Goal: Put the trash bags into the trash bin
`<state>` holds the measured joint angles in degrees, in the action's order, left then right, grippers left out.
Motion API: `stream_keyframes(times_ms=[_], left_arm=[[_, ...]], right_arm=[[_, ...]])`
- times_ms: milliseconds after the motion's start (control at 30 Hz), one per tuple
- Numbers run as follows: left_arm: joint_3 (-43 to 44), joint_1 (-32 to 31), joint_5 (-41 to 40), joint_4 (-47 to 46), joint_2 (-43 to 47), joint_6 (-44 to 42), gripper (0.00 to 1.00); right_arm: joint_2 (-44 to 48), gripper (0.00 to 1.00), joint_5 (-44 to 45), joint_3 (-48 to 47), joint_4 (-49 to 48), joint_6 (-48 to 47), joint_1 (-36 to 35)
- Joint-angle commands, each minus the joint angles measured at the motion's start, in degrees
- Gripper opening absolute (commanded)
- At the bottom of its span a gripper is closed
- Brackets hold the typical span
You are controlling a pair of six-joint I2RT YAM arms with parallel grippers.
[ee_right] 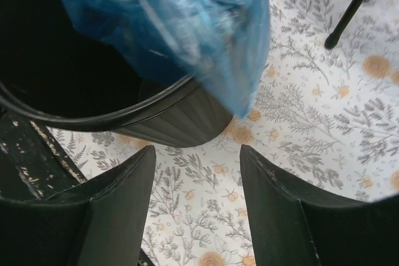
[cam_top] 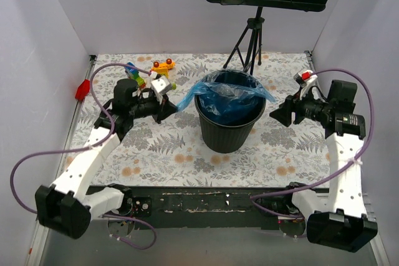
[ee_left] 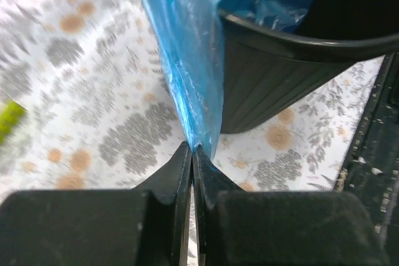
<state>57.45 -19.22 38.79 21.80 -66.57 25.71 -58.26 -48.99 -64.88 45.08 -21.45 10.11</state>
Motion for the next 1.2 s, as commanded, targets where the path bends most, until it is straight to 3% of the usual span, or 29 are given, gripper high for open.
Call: stream_keyframes(times_ms=[0,100,133,167,200,233,367,500,733,867,1000,1100,1167], left_arm=[[-5.14,0.06,0.23,-7.57,7.41,-9.97,0.0],[-5.6,-0.64,2.95,-5.03,8.47,-12.61,0.03],[-5.16,-0.9,3.05,-4.32,8.3,-12.62,0.14],[-4.29,-0.9,2.79,-3.36,7.86,-12.53,0.35],[-3.23,-0.9,2.27,-2.21,7.07,-12.18,0.48],[-1.48,-0.82,2.0,-0.98,6.19,-12.27,0.54],[6.08,-0.82,5.49,2.54,2.33,-11.39,0.68],[12.41,-0.9,10.08,2.98,-2.06,-6.3,0.75],[17.96,-1.08,11.75,3.68,-10.16,-6.11,0.74],[19.01,-1.25,11.66,4.82,-13.06,-7.69,0.65],[20.07,-1.34,12.01,7.11,-14.38,-8.22,0.5],[20.68,-1.43,13.5,9.83,-14.29,-8.84,0.3],[21.91,-1.43,14.21,11.5,-13.77,-8.75,0.11]], right_arm=[[2.27,0.63,-1.37,2.83,2.11,-9.03,0.09],[3.76,0.61,1.61,3.36,2.47,-11.32,0.17],[4.55,0.6,1.62,2.05,2.03,-11.5,0.17],[5.34,0.6,0.84,0.65,1.25,-11.68,0.09],[5.78,0.61,-0.91,-1.28,0.63,-12.2,0.09],[6.05,0.62,-2.5,-3.13,-1.29,-11.86,0.09],[2.02,0.64,-8.65,-10.25,-5.96,-7.82,-0.44],[-4.65,0.65,-9.02,-14.56,-6.41,-8.69,-3.33],[-13.63,0.65,-0.94,-18.0,-4.21,-14.85,-14.85],[-15.04,0.6,2.84,-17.56,-6.58,-14.41,-17.05],[-14.25,0.32,3.64,-17.39,-7.02,-14.41,-17.67],[-11.89,0.13,3.21,-16.24,-6.5,-16.07,-18.02],[-9.87,0.03,2.33,-16.07,-4.84,-17.74,-18.37]])
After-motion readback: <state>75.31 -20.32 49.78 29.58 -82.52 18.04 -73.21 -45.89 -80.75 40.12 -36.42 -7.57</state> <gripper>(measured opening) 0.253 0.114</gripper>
